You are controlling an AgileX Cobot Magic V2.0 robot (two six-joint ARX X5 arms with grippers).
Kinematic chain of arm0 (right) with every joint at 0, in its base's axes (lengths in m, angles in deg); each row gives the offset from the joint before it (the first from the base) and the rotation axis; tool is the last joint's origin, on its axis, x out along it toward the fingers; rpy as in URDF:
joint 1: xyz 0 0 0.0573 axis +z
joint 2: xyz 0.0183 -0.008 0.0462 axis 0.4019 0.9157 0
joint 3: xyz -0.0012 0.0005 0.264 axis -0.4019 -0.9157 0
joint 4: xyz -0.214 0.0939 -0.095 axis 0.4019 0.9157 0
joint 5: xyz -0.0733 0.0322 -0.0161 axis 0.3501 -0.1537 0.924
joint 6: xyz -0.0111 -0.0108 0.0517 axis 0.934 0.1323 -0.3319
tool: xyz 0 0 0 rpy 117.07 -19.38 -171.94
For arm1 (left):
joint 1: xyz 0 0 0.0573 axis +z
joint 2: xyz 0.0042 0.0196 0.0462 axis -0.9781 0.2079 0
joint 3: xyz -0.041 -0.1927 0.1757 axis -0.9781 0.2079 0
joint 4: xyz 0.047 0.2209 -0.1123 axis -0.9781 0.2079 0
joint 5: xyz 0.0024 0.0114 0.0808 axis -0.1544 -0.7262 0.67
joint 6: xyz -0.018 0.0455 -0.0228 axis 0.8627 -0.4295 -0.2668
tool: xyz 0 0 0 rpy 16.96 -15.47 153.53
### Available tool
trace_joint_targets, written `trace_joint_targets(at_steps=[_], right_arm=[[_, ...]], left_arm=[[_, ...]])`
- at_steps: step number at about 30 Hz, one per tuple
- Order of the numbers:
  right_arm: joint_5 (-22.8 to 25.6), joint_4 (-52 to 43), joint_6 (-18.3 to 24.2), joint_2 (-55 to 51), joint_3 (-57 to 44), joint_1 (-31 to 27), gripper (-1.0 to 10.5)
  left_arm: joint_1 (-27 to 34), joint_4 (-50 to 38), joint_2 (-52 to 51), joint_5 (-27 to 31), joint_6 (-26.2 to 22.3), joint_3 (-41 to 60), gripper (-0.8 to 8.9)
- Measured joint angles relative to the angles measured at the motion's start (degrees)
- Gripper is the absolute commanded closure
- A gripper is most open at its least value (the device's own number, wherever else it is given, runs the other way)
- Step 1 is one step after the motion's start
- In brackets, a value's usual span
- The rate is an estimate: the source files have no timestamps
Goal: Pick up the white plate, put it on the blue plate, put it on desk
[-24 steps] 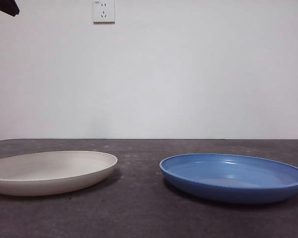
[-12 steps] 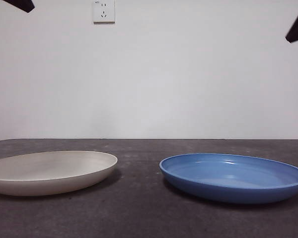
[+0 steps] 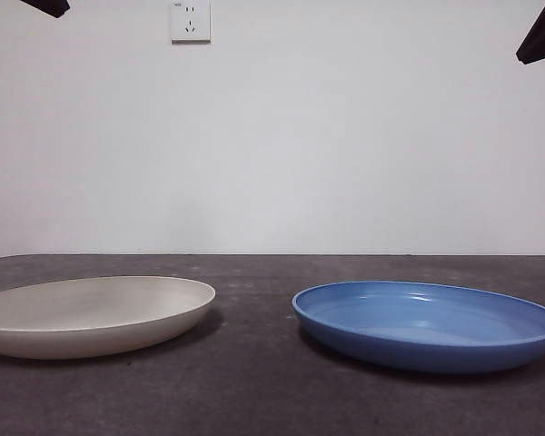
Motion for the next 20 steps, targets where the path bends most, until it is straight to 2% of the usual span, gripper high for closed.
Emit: trace_joint_targets(at_steps=[9,10,13,15,16,18,20], right_arm=[[-0.02,0.00,0.02,0.00,0.00,0.02,9.3],[-0.02,0.00,0.02,0.00,0.00,0.02,9.1],[-0.02,0.00,0.20,0.00,0.00,0.02,6.9],[-0.02,0.00,0.24,0.00,0.00,0.02,5.1],[-0.02,0.00,0.24,0.00,0.00,0.02,4.5],[-0.02,0.00,0.22,0.00,0.00,0.02,3.9],[-0.02,0.00,0.24,0.00,0.00,0.02,3.9]], left_arm=[[0.00,-1.75,0.00,0.00,0.00,0.00,7.89],[0.00,-1.77,0.00,0.00,0.00,0.00,7.81],[0.00,-2.21,0.00,0.00,0.00,0.00,7.50],[0.00,-2.51,0.00,0.00,0.00,0.00,6.13],[0.00,-2.51,0.00,0.00,-0.11,0.00,5.09],[0.00,-2.51,0.00,0.00,-0.57,0.00,3.28],[0.00,-2.54,0.00,0.00,-0.85,0.00,2.36]])
